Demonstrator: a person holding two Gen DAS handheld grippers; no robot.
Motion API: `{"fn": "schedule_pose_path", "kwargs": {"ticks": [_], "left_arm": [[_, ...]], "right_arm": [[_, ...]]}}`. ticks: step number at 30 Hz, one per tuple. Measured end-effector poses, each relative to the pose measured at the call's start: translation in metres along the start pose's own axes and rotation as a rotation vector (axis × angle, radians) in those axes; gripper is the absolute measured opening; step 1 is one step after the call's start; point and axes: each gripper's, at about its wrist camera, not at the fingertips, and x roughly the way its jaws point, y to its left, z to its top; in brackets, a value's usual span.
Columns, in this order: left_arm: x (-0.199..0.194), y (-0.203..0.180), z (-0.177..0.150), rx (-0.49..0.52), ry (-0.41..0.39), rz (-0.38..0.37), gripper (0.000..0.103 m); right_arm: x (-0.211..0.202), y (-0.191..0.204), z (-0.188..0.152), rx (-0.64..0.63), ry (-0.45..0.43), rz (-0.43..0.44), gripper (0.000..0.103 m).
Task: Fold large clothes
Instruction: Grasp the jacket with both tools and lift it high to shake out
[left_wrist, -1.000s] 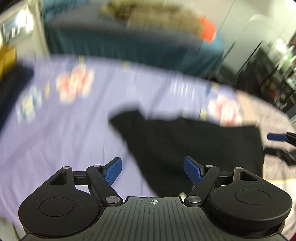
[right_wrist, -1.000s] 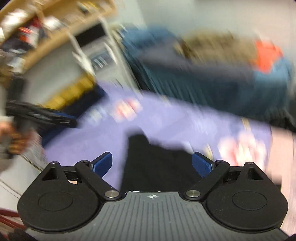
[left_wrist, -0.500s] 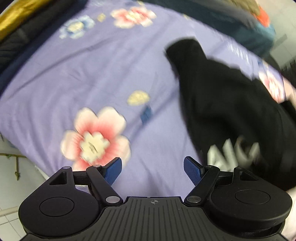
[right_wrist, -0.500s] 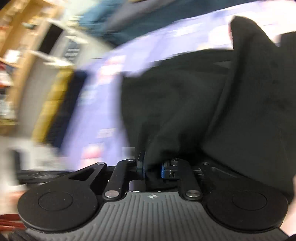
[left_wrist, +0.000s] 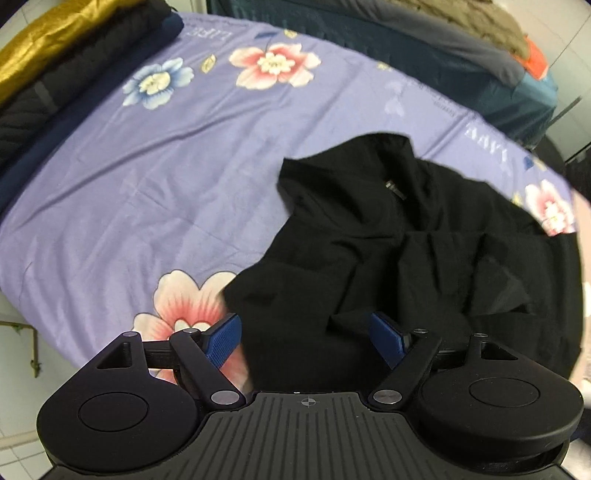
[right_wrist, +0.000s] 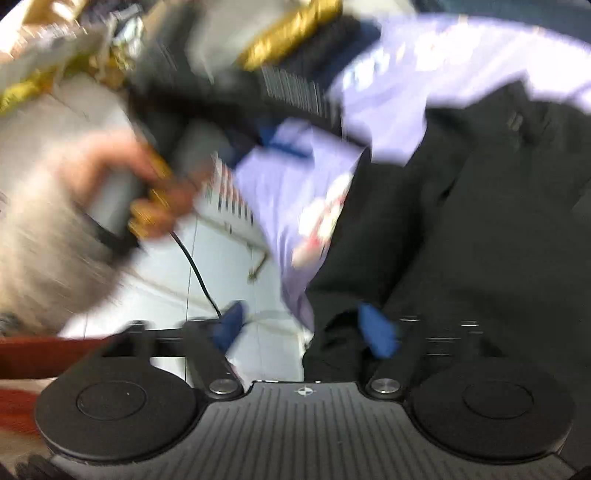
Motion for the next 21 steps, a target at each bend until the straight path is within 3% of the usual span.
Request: {"fn": "schedule_pose_path", "kwargs": {"ticks": [6,8,10,14,19,21], "left_arm": [[0.036,0.017,0.019,0.019,-0.013,0.112,0.103],[0.047,0.033,0.026,0.002,-0.008,0.115,0.103],[0.06,0.05,0.032,-0.015,0.015,0.102,0.103],[0.078,0.072,0.029,-0.055,0.083,0.049,0.103],[0.088,0.09,0.003,-0.205,0.155,-0.062,0.103],[0.096,0.089,-0.006,-0.228,0.206,-0.086,0.103]], "right_arm": [[-0.067,-0.063,0.031,0.127,-0.198,-0.228,0.089],[-0.07,-0.084,0.042,0.162,-0.239,-0.304,0.09],[-0.063,-0.11,0.054,0.19,-0.269,-0.328,0.09],[-0.026,-0.155,0.099,0.18,-0.22,-0.406,0.094],[0.031,-0.2,0.13,0.2,-0.092,-0.501,0.094],[0.044,-0.216,0.133,0.213,-0.03,-0.553,0.086]]}}
